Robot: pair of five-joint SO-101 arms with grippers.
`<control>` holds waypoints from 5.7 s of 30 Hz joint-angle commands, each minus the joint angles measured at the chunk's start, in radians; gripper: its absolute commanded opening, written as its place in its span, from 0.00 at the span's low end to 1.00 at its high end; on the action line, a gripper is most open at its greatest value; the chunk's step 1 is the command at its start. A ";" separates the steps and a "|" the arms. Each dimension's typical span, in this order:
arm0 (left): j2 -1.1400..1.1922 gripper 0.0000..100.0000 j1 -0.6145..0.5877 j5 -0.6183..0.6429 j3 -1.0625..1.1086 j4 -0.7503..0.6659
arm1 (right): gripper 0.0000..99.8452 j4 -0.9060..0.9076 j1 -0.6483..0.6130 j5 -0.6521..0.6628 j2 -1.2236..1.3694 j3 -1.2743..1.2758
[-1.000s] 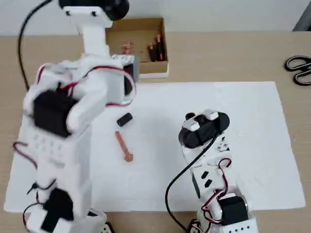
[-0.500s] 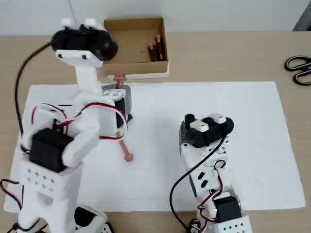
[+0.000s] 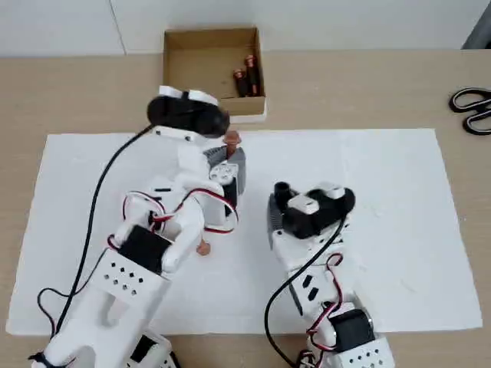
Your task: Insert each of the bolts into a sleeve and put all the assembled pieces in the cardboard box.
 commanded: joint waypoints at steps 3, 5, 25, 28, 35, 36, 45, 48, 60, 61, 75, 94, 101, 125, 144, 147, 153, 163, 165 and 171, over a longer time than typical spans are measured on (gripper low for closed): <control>-0.041 0.01 0.057 0.034 -0.002 -0.117 | 0.00 -0.018 -0.019 -0.011 -0.015 -0.002; -0.043 0.01 0.074 0.051 -0.002 -0.127 | 0.00 -0.016 -0.019 -0.011 -0.015 -0.002; -0.037 0.01 0.110 0.057 0.182 -0.411 | 0.00 0.039 -0.067 -0.014 -0.018 -0.003; -0.035 0.01 0.140 0.057 0.183 -0.411 | 0.00 0.039 -0.067 -0.014 -0.018 -0.003; -0.035 0.01 0.140 0.057 0.183 -0.410 | 0.00 0.039 -0.067 -0.014 -0.018 -0.003; -0.035 0.01 0.140 0.057 0.185 -0.410 | 0.00 0.039 -0.067 -0.014 -0.018 -0.003; -0.034 0.01 0.138 0.058 0.232 -0.414 | 0.00 0.039 -0.064 -0.014 -0.018 -0.006; -0.034 0.01 0.137 0.058 0.232 -0.414 | 0.00 0.039 -0.064 -0.014 -0.018 -0.009; -0.034 0.01 0.135 0.100 0.234 -0.414 | 0.00 0.038 -0.064 -0.014 -0.018 -0.011; -0.034 0.01 0.135 0.100 0.234 -0.414 | 0.00 0.038 -0.064 -0.014 -0.018 -0.011; 0.058 0.01 0.133 0.101 0.283 -0.537 | 0.00 0.038 -0.064 -0.014 -0.018 -0.011; 0.025 0.01 0.086 0.101 0.257 -0.503 | 0.00 0.038 -0.064 -0.014 -0.018 -0.011; -0.032 0.01 0.086 0.129 0.245 -0.463 | 0.00 0.038 -0.064 -0.014 -0.018 -0.011; -0.043 0.01 0.066 0.133 0.199 -0.460 | 0.00 0.038 -0.064 -0.014 -0.018 -0.011; -0.041 0.01 0.101 0.133 0.174 -0.459 | 0.00 0.038 -0.064 -0.014 -0.018 -0.011; -0.041 0.01 0.110 0.133 0.174 -0.459 | 0.00 0.038 -0.064 -0.014 -0.018 -0.011; -0.034 0.01 0.112 0.133 0.176 -0.459 | 0.00 0.038 -0.064 -0.014 -0.018 -0.011; -0.032 0.01 0.107 0.135 0.179 -0.462 | 0.00 0.038 -0.064 -0.014 -0.018 -0.011; -0.032 0.01 0.107 0.135 0.186 -0.465 | 0.00 0.038 -0.065 -0.014 -0.018 -0.011; -0.031 0.01 0.109 0.137 0.229 -0.532 | 0.00 0.038 -0.067 -0.014 -0.018 -0.011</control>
